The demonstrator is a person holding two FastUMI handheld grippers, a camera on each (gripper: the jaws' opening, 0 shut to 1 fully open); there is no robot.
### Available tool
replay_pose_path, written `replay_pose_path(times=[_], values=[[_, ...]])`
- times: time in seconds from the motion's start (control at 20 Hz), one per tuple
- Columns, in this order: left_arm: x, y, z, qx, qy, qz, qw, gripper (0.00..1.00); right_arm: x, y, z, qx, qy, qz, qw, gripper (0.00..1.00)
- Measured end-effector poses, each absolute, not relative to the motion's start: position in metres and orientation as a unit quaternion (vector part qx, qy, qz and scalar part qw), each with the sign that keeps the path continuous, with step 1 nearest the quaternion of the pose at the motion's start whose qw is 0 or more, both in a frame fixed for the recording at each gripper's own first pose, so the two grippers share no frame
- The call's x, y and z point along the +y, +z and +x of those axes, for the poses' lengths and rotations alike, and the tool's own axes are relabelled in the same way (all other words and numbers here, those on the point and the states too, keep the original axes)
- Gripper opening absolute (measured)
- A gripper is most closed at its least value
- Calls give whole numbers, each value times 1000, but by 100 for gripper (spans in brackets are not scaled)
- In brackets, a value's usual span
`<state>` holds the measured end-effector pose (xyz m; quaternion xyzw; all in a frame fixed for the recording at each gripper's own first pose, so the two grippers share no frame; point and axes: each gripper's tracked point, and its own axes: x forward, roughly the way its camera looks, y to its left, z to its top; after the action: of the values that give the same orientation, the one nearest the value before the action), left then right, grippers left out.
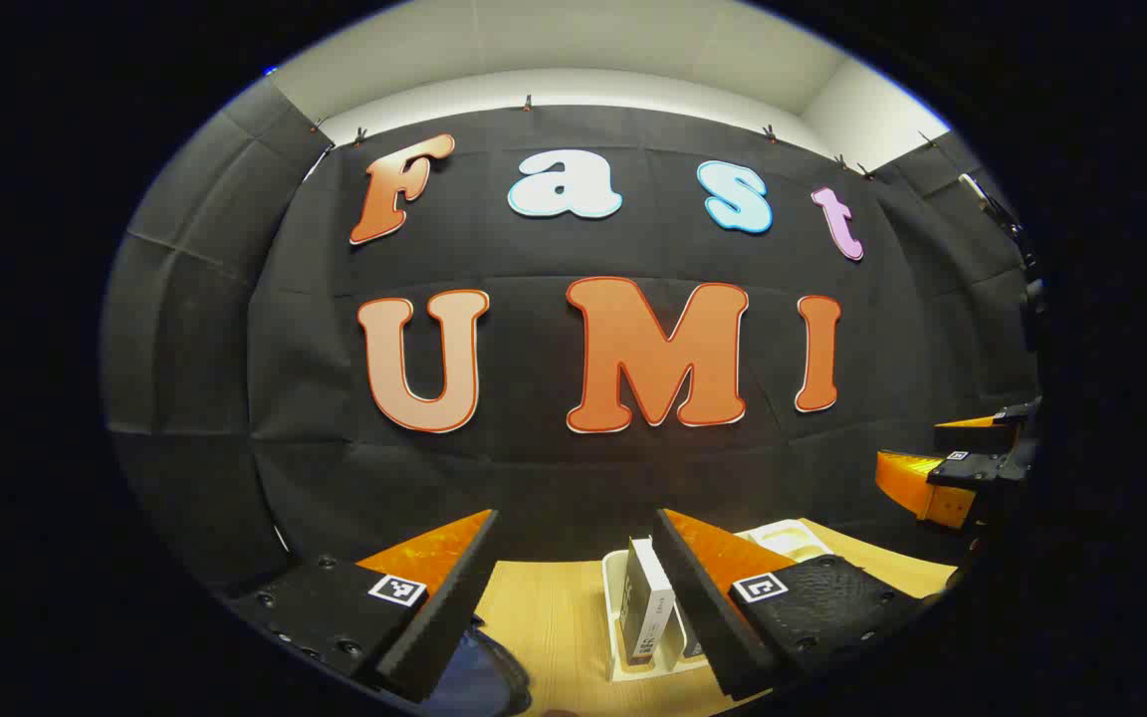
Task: Open the schoolbag, grab two books from the bookshelf and put them into the schoolbag.
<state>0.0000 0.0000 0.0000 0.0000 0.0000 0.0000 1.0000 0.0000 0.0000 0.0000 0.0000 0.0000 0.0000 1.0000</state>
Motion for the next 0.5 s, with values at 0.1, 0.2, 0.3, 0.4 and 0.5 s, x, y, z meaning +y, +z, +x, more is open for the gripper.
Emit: replay_pose_path(times=[0.1, 0.2, 0.3, 0.4, 0.5], values=[[-4, 2, 2, -1, 0, 2, 1000, 99, -2, 1, 4, -4, -2, 0, 1000, 96], [-5, 1, 1, -1, -2, -1, 1000, 95, -2, 1, 5, -3, 1, 5, 1000, 96], [-3, 3, 2, -4, 0, 1, 1000, 96, 0, 1, 6, -3, 3, 3, 1000, 96], [-1, 4, 1, -5, 2, 2, 1000, 96, 1, 2, 6, -5, 5, 1, 1000, 96], [-2, 1, 2, -1, 2, 0, 1000, 99, 1, 2, 7, -4, 6, 0, 1000, 96]])
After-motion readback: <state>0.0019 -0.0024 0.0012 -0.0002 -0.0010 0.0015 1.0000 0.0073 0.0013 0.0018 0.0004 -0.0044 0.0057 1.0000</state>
